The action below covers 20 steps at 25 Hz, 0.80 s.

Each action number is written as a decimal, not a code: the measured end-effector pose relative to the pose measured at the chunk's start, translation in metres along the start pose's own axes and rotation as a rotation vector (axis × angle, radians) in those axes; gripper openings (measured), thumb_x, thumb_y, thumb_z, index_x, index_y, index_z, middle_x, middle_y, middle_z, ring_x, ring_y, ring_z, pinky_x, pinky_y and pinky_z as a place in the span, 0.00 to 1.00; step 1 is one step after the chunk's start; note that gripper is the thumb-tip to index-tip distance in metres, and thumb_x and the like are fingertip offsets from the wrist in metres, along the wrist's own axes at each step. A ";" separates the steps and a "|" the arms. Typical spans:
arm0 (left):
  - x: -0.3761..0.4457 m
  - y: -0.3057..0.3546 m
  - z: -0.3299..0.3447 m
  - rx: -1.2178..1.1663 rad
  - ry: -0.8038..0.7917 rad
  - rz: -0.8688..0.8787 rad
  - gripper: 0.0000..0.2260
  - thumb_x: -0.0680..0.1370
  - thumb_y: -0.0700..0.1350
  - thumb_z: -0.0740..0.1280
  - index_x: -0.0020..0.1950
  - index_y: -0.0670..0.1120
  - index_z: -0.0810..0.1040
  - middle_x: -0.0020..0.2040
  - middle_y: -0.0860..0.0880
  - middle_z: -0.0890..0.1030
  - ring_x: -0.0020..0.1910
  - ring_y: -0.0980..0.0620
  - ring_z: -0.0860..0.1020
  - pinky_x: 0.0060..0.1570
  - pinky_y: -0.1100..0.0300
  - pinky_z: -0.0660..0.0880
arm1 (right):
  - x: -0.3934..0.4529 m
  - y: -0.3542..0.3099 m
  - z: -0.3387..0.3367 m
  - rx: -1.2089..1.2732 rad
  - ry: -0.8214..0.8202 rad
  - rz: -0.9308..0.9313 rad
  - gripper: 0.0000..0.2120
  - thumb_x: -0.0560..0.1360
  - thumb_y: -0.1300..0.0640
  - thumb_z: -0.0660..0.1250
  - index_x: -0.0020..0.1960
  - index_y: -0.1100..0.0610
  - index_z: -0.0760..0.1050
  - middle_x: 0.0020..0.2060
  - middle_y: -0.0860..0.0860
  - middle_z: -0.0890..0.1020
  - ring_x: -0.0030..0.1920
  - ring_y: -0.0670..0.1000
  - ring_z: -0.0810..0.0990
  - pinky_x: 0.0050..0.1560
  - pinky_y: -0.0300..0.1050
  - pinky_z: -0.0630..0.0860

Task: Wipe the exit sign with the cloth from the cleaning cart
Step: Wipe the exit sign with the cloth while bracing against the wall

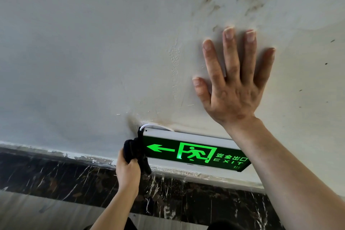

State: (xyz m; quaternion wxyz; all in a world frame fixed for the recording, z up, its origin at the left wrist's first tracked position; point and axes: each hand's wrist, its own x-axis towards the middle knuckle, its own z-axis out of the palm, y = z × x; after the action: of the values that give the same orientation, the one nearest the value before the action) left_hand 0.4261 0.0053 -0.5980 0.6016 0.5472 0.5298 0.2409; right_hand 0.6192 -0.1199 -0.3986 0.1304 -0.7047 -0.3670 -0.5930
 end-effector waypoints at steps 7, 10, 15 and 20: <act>0.014 -0.010 0.007 0.037 0.021 -0.048 0.23 0.78 0.27 0.55 0.55 0.52 0.77 0.45 0.48 0.80 0.42 0.50 0.77 0.34 0.59 0.70 | -0.001 -0.001 0.002 -0.011 0.008 0.003 0.29 0.77 0.41 0.53 0.76 0.49 0.59 0.72 0.53 0.62 0.73 0.58 0.54 0.74 0.60 0.45; 0.014 -0.013 0.009 0.051 0.029 -0.083 0.23 0.77 0.27 0.55 0.54 0.53 0.77 0.46 0.48 0.80 0.43 0.51 0.76 0.36 0.58 0.70 | -0.001 0.001 0.004 -0.012 0.012 0.002 0.28 0.77 0.41 0.53 0.75 0.48 0.58 0.72 0.52 0.62 0.73 0.58 0.55 0.74 0.60 0.45; 0.011 -0.029 0.010 0.061 -0.061 -0.369 0.22 0.80 0.28 0.55 0.70 0.45 0.72 0.54 0.42 0.78 0.54 0.39 0.77 0.56 0.41 0.77 | 0.000 -0.001 0.005 -0.017 0.035 0.009 0.28 0.77 0.41 0.53 0.75 0.48 0.60 0.71 0.51 0.63 0.73 0.57 0.56 0.73 0.61 0.48; -0.033 -0.033 0.014 0.049 -0.394 -0.629 0.22 0.79 0.25 0.53 0.69 0.41 0.71 0.58 0.31 0.77 0.52 0.33 0.77 0.51 0.40 0.77 | 0.001 -0.001 0.000 -0.006 0.002 0.021 0.29 0.76 0.41 0.57 0.74 0.49 0.62 0.71 0.51 0.64 0.73 0.57 0.56 0.73 0.60 0.49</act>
State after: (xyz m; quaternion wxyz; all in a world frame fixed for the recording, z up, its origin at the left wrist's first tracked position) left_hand 0.4181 -0.0387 -0.6182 0.7234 0.4077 0.5516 -0.0786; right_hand 0.6180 -0.1187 -0.3977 0.1349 -0.7084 -0.3576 -0.5933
